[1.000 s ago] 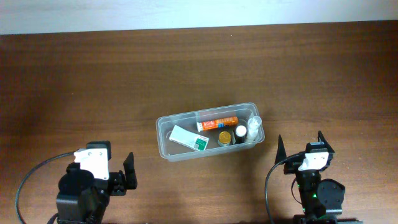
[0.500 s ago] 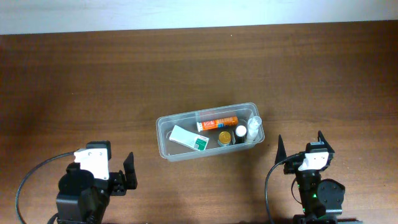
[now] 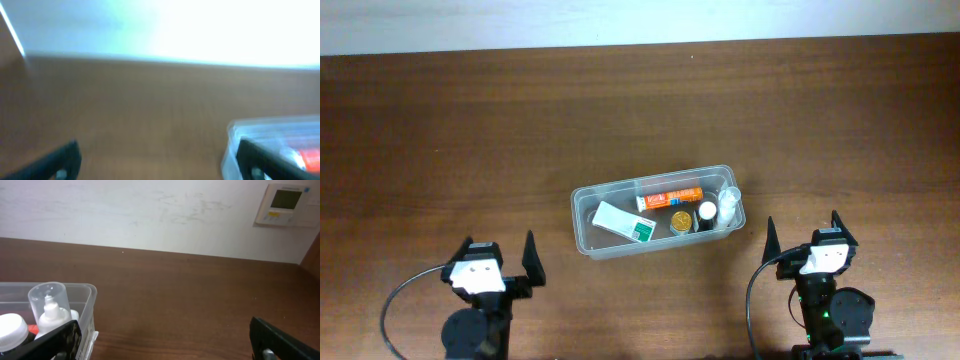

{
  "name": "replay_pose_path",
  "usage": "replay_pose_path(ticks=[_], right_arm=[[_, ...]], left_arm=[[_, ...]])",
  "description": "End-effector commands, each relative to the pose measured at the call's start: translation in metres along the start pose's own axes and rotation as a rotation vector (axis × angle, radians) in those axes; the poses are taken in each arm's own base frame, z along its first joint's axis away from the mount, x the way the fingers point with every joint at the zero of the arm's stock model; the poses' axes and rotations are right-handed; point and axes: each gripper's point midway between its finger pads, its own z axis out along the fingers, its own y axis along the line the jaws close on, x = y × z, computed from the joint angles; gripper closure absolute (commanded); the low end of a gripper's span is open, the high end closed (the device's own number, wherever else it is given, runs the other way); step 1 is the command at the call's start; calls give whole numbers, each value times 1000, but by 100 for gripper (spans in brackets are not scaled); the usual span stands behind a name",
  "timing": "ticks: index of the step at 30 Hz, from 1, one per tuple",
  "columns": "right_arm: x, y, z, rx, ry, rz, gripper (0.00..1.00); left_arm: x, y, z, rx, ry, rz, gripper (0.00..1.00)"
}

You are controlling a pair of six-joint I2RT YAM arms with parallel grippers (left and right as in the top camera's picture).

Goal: Pack container

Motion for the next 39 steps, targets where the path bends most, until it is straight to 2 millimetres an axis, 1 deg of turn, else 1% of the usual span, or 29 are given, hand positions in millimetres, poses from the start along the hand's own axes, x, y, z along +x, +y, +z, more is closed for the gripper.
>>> replay_pose_path(ticks=[1,2,3,5,6,8,39], right_arm=[[2,0,0,6,4,-7,2],[2,0,0,6,4,-8,2],[2,0,0,6,4,-7,2],[2,0,0,6,4,-7,2],[2,0,0,6,4,-8,2],[2,0,0,6,4,-7,2],[2,0,0,6,4,-7,2]], left_arm=[[7,7,13,-29,-103,3,1],[7,7,15,-26,-131,0,1],[12,4,18,-6,-137,1,0],[20,4,18,-6,-99,10,1],[27,0,19,17,-69,13,1],[29,-7,19,59,-62,15,1],[29,-7,19,59,-60,15,1]])
